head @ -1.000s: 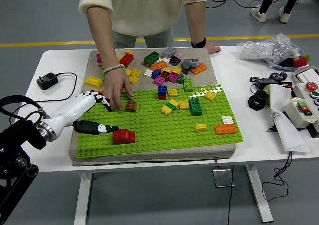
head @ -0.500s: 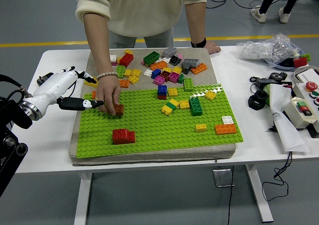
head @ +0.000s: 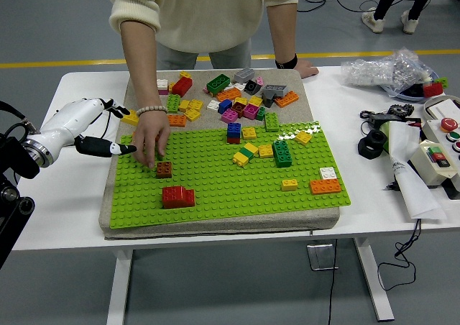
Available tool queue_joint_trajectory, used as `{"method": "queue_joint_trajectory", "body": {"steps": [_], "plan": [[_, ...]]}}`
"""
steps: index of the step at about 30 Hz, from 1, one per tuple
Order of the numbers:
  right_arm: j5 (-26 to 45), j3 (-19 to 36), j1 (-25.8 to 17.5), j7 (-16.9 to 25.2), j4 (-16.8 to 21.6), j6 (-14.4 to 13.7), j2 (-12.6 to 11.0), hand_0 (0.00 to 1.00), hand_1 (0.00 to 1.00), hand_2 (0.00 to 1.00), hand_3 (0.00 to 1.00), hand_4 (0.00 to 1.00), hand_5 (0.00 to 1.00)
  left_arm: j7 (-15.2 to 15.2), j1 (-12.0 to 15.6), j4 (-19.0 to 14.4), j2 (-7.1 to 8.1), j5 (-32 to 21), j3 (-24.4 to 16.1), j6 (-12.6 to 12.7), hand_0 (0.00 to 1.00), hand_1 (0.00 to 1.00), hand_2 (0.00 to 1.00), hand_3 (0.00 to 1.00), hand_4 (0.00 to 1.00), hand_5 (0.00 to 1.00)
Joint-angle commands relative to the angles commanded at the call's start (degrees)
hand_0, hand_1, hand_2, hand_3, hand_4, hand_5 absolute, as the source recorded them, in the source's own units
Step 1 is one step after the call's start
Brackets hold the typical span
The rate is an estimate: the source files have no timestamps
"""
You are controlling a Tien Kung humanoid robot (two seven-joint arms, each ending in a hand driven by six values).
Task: Pick up the brick,pile it on top of brick,press brick,pick up the brick,pile it on top of brick,press brick
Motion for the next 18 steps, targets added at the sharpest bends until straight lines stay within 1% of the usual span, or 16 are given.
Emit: {"method": "queue_joint_trajectory", "body": {"steps": [1, 2, 3, 5, 6, 7, 10, 12, 13, 18], "plan": [[0.1, 0.0, 0.0, 0.0, 0.0, 0.0, 0.0, 0.762, 0.676, 0.719, 0.736, 0.998, 0.684, -0.3, -0.2, 0.1, 0.15, 0.4, 0.1, -0.6, 0.852, 0.79, 0.671, 0.823, 0.998, 0.257], [0.2, -0.1, 0.0, 0.0, 0.0, 0.0, 0.0, 0.762, 0.676, 0.719, 0.736, 0.998, 0.684, -0.5, -0.6, 0.3, 0.29, 0.9, 0.2, -1.2, 0.852, 0.79, 0.671, 0.823, 0.998, 0.257], [0.3, -0.1, 0.0, 0.0, 0.0, 0.0, 0.0, 0.762, 0.676, 0.719, 0.736, 0.998, 0.684, -0.7, -1.0, 0.6, 0.43, 1.6, 0.5, -2.3, 0.852, 0.79, 0.671, 0.823, 0.998, 0.257], [0.3, -0.1, 0.0, 0.0, 0.0, 0.0, 0.0, 0.762, 0.676, 0.719, 0.736, 0.998, 0.684, -0.8, -1.7, 1.1, 0.58, 2.1, 1.1, -3.0, 0.852, 0.79, 0.671, 0.823, 0.998, 0.257], [0.4, -0.1, 0.0, 0.0, 0.0, -0.1, -0.1, 0.762, 0.676, 0.719, 0.736, 0.998, 0.684, -0.9, -2.6, 2.0, 0.66, 2.5, 2.2, -3.1, 0.852, 0.79, 0.671, 0.823, 0.998, 0.257], [0.4, -0.1, 0.1, 0.0, 0.0, -0.1, -0.1, 0.763, 0.676, 0.718, 0.735, 0.998, 0.681, -0.9, -2.9, 2.4, 0.66, 2.6, 2.6, -3.1, 0.817, 0.776, 0.577, 0.801, 0.885, 0.074], [0.5, -0.2, 0.2, 0.0, 0.0, -0.1, -0.1, 0.763, 0.676, 0.718, 0.735, 0.998, 0.681, -1.1, -4.1, 3.9, 0.44, 3.1, 4.1, -2.7, 0.817, 0.776, 0.577, 0.801, 0.885, 0.074], [0.5, -0.2, 0.2, 0.0, 0.0, -0.1, -0.1, 0.763, 0.676, 0.718, 0.735, 0.998, 0.681, -1.1, -4.3, 4.1, 0.39, 3.2, 4.4, -2.6, 0.817, 0.776, 0.577, 0.801, 0.885, 0.074], [0.6, -0.3, 0.1, 0.0, 0.0, -0.1, -0.2, 0.762, 0.676, 0.718, 0.734, 0.998, 0.681, -1.2, -5.1, 5.0, -0.08, 3.3, 5.3, -2.0, 0.754, 0.721, 0.5, 0.599, 0.693, 0.002], [0.8, -0.3, 0.1, 0.0, 0.0, -0.1, -0.2, 0.762, 0.676, 0.718, 0.734, 0.998, 0.681, -1.4, -6.3, 6.6, -1.03, 3.3, 5.8, -1.0, 0.754, 0.721, 0.5, 0.599, 0.693, 0.002]]}}
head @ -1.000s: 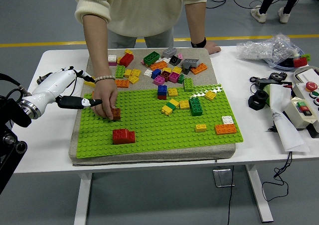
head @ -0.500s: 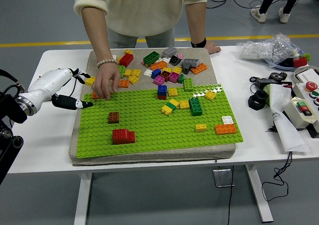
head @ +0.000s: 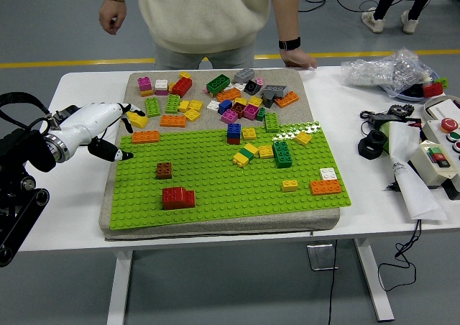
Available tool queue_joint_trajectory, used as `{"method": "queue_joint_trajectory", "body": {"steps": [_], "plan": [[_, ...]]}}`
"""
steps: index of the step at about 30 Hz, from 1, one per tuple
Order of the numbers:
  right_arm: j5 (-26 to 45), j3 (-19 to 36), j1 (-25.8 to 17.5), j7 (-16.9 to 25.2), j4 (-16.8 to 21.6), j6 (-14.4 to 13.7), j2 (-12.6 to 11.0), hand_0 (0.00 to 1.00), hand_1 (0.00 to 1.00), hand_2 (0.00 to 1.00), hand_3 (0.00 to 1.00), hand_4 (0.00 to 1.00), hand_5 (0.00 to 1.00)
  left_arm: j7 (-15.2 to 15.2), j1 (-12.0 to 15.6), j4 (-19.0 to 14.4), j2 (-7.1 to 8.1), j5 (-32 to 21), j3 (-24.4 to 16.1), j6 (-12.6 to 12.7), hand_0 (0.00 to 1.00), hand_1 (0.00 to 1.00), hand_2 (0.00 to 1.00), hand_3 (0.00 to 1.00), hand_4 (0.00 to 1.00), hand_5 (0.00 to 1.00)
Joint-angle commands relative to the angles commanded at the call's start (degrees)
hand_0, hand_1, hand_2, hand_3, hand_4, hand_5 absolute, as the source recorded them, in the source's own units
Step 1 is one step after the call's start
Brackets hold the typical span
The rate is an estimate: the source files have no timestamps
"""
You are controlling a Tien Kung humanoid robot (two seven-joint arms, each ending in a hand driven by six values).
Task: Pick up the brick,pile it on top of brick,press brick,pick up the brick,pile it on top of brick,press brick
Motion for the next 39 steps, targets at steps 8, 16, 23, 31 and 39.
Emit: {"method": "queue_joint_trajectory", "body": {"steps": [8, 16, 23, 31, 39], "plan": [[0.3, 0.0, 0.1, 0.0, 0.0, 0.0, 0.0, 0.763, 0.676, 0.718, 0.734, 0.998, 0.681, -0.3, -0.4, 0.7, -0.66, -0.4, -0.1, -0.3, 0.712, 0.693, 0.502, 0.595, 0.6, 0.002], [0.3, 0.0, 0.2, 0.1, 0.0, -0.1, 0.0, 0.762, 0.676, 0.719, 0.733, 0.998, 0.681, -0.6, -0.6, 0.9, -0.95, -1.3, 0.0, -1.5, 0.757, 0.741, 0.534, 0.688, 0.7, 0.002], [0.0, 0.1, 0.2, 0.1, 0.0, 0.0, 0.0, 0.763, 0.676, 0.718, 0.733, 0.998, 0.681, -0.3, -1.2, 2.3, -2.36, -0.8, 1.2, -3.1, 0.812, 0.798, 0.601, 0.808, 0.833, 0.017], [-0.4, 0.1, 0.1, 0.1, 0.0, 0.1, 0.0, 0.762, 0.676, 0.718, 0.734, 0.998, 0.682, -0.3, -1.8, 6.1, -5.2, -0.9, 2.1, -3.2, 0.849, 0.823, 0.654, 0.82, 0.896, 0.06], [-0.7, 0.1, 0.1, 0.0, 0.0, 0.2, 0.0, 0.763, 0.676, 0.718, 0.736, 0.998, 0.683, -0.2, -2.0, 9.7, -7.39, -1.3, 2.4, -2.8, 0.854, 0.824, 0.667, 0.823, 0.92, 0.08]]}}
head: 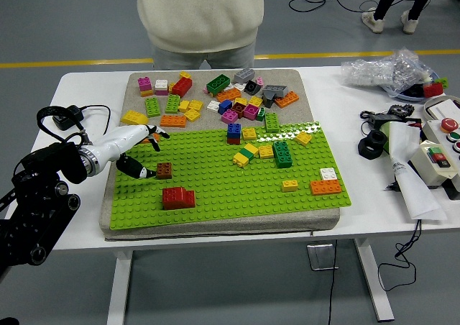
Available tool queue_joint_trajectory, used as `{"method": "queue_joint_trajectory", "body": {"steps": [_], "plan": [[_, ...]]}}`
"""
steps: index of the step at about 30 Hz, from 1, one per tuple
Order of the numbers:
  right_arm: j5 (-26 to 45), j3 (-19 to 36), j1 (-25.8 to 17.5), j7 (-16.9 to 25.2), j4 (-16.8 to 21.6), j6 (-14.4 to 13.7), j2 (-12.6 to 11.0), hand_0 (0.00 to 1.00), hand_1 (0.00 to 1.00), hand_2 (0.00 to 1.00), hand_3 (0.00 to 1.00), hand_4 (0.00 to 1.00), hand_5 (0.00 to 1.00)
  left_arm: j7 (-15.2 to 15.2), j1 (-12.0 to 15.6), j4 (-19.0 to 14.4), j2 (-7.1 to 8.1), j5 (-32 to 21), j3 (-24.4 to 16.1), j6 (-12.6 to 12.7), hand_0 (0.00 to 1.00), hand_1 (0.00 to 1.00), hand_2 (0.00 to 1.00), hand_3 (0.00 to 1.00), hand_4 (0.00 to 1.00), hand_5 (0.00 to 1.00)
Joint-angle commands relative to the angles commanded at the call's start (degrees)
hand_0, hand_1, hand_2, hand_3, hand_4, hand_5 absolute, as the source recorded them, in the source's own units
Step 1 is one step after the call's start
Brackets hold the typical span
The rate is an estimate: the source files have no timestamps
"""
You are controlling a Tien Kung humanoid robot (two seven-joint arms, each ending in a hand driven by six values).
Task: Pick up the brick,pile it on top of brick,press brick,pick up the brick,pile it on top of brick,press brick
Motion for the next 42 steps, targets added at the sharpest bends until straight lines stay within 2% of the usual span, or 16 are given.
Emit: {"method": "queue_joint_trajectory", "body": {"steps": [8, 16, 28, 42], "plan": [[-0.3, 0.0, 0.0, 0.0, 0.0, 0.1, 0.0, 0.762, 0.676, 0.717, 0.735, 0.998, 0.684, 0.1, -0.9, 2.8, -1.58, -0.3, -0.1, 0.4, 0.857, 0.827, 0.673, 0.823, 0.927, 0.091], [-0.3, 0.0, 0.1, 0.0, 0.0, 0.1, 0.0, 0.762, 0.676, 0.718, 0.735, 0.998, 0.686, 0.1, -1.9, 5.6, -2.49, -0.3, 0.0, 1.2, 0.86, 0.829, 0.68, 0.823, 0.946, 0.11], [-0.1, 0.0, 0.3, 0.0, 0.0, 0.0, -0.1, 0.762, 0.675, 0.718, 0.734, 0.998, 0.686, -0.2, -3.4, 9.6, -3.21, -0.6, 0.3, 2.2, 0.853, 0.818, 0.659, 0.815, 0.932, 0.105], [0.0, 0.1, 0.3, 0.0, 0.0, 0.0, -0.1, 0.762, 0.676, 0.719, 0.734, 0.998, 0.685, -0.2, -3.5, 11.0, -3.59, -1.0, 0.3, 2.9, 0.844, 0.806, 0.627, 0.804, 0.914, 0.093]]}}
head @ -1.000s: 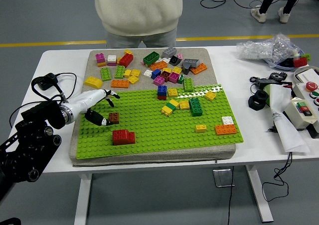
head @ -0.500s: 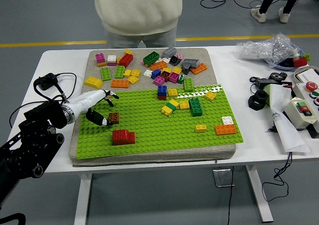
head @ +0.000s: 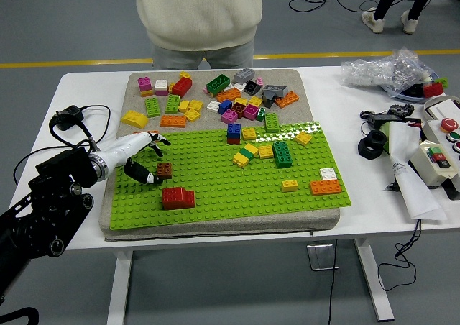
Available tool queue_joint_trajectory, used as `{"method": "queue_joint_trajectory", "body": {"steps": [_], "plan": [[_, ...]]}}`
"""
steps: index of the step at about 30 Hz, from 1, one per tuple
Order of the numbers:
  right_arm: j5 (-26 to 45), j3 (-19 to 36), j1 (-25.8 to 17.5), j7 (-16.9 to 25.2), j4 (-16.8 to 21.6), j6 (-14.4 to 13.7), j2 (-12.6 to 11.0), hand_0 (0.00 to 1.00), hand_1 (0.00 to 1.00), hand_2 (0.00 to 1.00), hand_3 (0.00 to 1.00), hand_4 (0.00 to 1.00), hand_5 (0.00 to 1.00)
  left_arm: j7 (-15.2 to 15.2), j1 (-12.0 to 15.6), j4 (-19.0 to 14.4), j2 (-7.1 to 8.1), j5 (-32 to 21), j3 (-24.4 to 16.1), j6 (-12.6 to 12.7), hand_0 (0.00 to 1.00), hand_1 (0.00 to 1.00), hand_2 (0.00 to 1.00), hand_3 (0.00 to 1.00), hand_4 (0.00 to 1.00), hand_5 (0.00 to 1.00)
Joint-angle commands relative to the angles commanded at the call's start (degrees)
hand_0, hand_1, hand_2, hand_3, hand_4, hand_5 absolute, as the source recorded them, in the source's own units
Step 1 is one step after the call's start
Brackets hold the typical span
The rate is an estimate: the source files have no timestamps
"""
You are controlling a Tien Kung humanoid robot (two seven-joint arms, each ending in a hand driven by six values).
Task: Pick up the brick,pile it on top of brick,press brick,pick up the brick,pile it on top of brick,press brick
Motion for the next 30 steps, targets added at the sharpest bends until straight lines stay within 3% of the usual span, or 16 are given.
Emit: {"method": "queue_joint_trajectory", "body": {"steps": [10, 11, 22, 30], "plan": [[0.1, 0.1, 0.0, 0.0, 0.0, 0.0, 0.0, 0.762, 0.676, 0.718, 0.734, 0.998, 0.686, 0.1, 0.1, 0.3, -0.16, -0.4, -0.1, 0.2, 0.817, 0.785, 0.576, 0.761, 0.859, 0.059], [0.1, 0.1, 0.0, 0.0, 0.0, 0.0, 0.0, 0.762, 0.675, 0.718, 0.734, 0.998, 0.686, 0.1, 0.1, 0.3, -0.17, -0.4, -0.1, 0.2, 0.801, 0.774, 0.569, 0.688, 0.825, 0.045], [-0.2, 0.2, -0.1, 0.0, 0.0, 0.0, 0.0, 0.762, 0.676, 0.719, 0.733, 0.998, 0.686, 0.0, 0.3, 0.4, -0.31, -1.0, 0.1, 0.1, 0.784, 0.765, 0.561, 0.671, 0.811, 0.036], [-0.2, 0.2, -0.1, 0.0, 0.0, 0.0, 0.1, 0.762, 0.676, 0.718, 0.734, 0.998, 0.685, 0.0, 0.5, 0.4, -0.17, -1.4, 0.2, 0.1, 0.752, 0.742, 0.534, 0.604, 0.761, 0.007]]}}
